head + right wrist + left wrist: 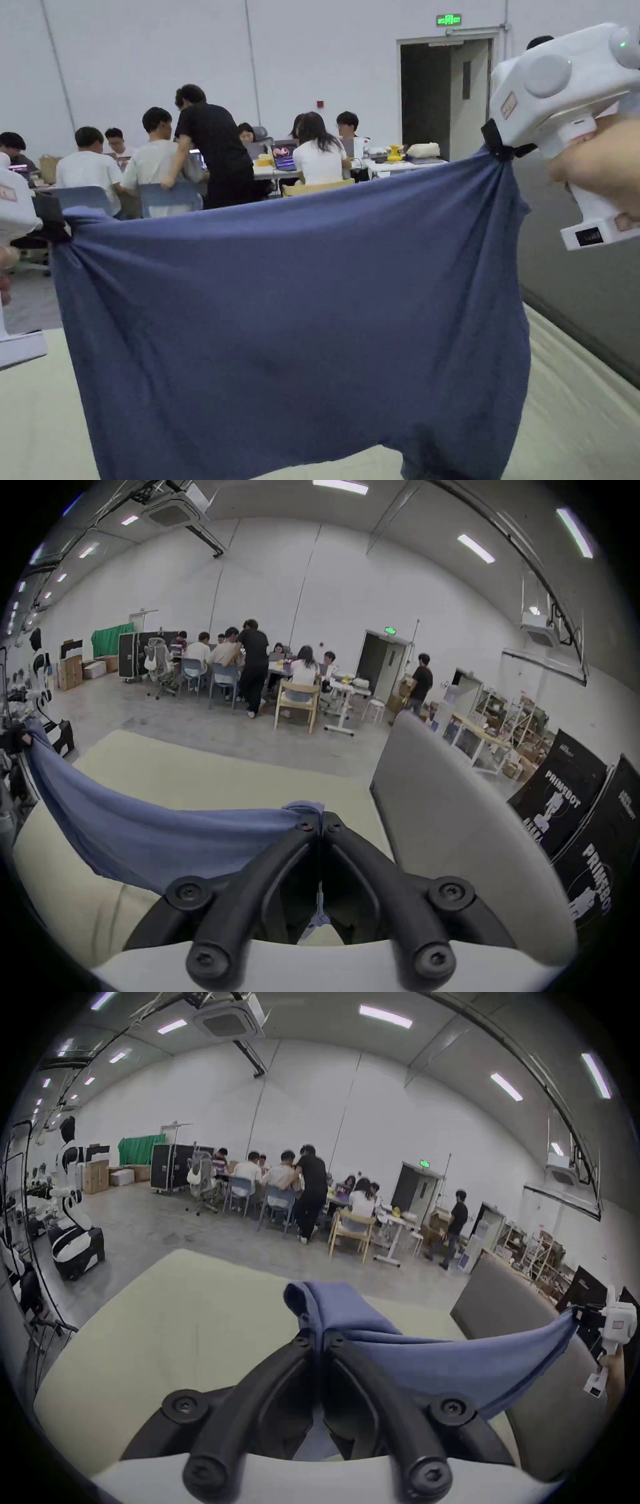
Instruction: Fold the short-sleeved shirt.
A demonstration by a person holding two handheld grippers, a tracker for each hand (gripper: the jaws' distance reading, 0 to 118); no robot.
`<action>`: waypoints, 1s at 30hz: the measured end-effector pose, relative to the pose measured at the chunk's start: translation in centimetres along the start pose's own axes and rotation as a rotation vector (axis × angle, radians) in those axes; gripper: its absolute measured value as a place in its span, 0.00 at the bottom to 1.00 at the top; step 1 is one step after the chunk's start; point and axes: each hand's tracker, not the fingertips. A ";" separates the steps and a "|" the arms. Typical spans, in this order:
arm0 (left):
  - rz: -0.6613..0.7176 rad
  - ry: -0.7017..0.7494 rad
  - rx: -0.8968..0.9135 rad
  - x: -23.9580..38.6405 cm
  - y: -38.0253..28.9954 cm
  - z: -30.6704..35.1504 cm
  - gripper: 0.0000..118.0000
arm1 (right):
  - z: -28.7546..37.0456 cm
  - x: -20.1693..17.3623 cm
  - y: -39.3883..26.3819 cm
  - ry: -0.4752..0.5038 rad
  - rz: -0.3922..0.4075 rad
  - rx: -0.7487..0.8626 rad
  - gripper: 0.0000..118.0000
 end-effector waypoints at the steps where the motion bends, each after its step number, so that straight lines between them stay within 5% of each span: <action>1: -0.008 0.007 -0.012 0.6 -2.1 0.2 0.01 | -1.0 -0.3 -1.5 0.016 -0.004 -0.020 0.02; 11: 0.039 0.012 -0.339 -2.0 -20.4 -5.3 0.01 | -8.2 -3.7 -21.4 0.135 -0.132 -0.329 0.02; 15: 0.021 0.006 -0.441 -3.1 -27.2 -4.5 0.01 | -8.6 -3.2 -28.3 0.165 -0.119 -0.391 0.02; 30: 0.018 -0.113 -0.600 -6.4 -39.6 10.1 0.01 | 5.2 -1.0 -48.8 0.203 -0.074 -0.599 0.02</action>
